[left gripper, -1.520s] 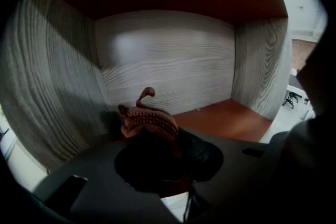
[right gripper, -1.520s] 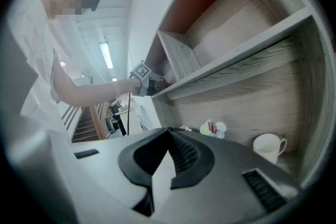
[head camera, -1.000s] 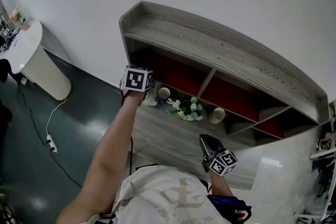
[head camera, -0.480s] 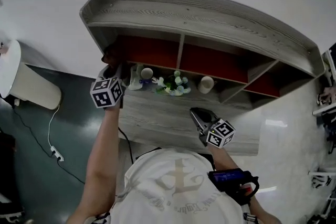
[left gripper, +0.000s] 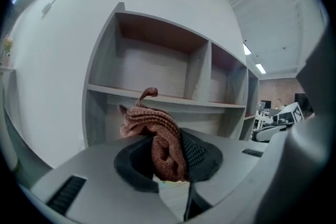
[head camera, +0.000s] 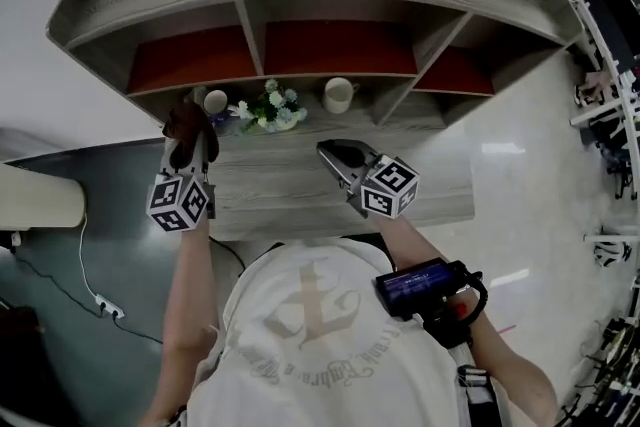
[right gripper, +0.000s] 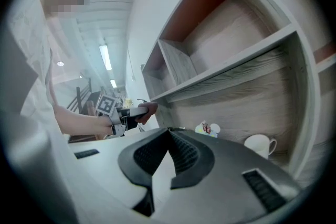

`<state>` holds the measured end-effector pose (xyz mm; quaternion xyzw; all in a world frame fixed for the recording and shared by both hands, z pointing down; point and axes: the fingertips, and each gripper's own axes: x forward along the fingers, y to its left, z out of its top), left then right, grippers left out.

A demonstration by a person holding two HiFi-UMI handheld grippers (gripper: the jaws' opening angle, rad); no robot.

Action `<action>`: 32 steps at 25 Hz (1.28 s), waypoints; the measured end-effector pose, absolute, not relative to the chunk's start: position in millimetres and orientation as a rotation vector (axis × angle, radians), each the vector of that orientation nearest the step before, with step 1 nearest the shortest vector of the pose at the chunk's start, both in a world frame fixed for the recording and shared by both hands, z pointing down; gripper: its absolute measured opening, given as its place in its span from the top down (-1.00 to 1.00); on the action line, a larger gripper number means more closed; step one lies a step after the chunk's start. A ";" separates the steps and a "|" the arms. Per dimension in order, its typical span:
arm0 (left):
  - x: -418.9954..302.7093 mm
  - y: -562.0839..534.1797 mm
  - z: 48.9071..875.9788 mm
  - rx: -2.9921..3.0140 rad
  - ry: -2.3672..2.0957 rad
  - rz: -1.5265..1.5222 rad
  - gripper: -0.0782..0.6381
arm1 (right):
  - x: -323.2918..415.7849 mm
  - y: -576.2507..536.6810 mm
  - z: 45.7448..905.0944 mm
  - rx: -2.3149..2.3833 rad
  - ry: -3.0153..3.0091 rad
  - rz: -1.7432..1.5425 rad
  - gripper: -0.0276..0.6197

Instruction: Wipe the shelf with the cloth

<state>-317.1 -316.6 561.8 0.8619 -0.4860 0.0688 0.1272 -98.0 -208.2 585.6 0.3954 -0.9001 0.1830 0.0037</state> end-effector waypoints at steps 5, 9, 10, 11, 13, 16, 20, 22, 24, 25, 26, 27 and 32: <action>-278.0 -283.5 572.2 2.586 -1.237 0.158 0.51 | -83.7 -204.1 584.3 1.283 -2.807 0.554 0.90; -254.5 -255.1 585.9 2.597 -1.131 0.150 0.51 | -77.3 -196.6 584.4 1.303 -2.805 0.537 0.90; -248.8 -249.4 588.5 2.602 -1.109 0.159 0.51 | -75.4 -194.7 584.2 1.308 -2.804 0.534 0.90; -243.2 -244.2 590.6 2.609 -1.087 0.169 0.51 | -73.7 -192.8 584.1 1.313 -2.804 0.531 0.90; -232.6 -233.5 594.0 2.622 -1.041 0.188 0.51 | -71.3 -189.2 584.4 1.323 -2.802 0.528 0.90; -217.6 -216.7 600.1 2.641 -0.970 0.215 0.51 | -68.4 -183.1 586.6 1.335 -2.795 0.527 0.90; -203.0 -202.1 606.7 2.665 -0.893 0.257 0.51 | -63.5 -176.8 589.2 1.356 -2.784 0.535 0.91; -199.5 -199.3 607.8 2.673 -0.876 0.262 0.51 | -61.8 -175.3 589.8 1.364 -2.779 0.538 0.91; -196.4 -198.0 608.1 2.679 -0.863 0.265 0.51 | -60.5 -173.9 589.3 1.372 -2.776 0.539 0.91; -194.9 -197.6 607.8 2.682 -0.856 0.265 0.51 | -60.2 -173.1 589.3 1.374 -2.774 0.540 0.91; -193.5 -197.3 607.1 2.685 -0.850 0.263 0.51 | -60.0 -172.5 589.6 1.375 -2.772 0.542 0.90; -192.3 -197.1 606.1 2.687 -0.845 0.261 0.51 | -60.0 -172.1 590.0 1.375 -2.770 0.544 0.91; -190.0 -194.9 606.0 2.691 -0.828 0.262 0.51 | -62.0 -171.4 591.2 1.370 -2.765 0.548 0.90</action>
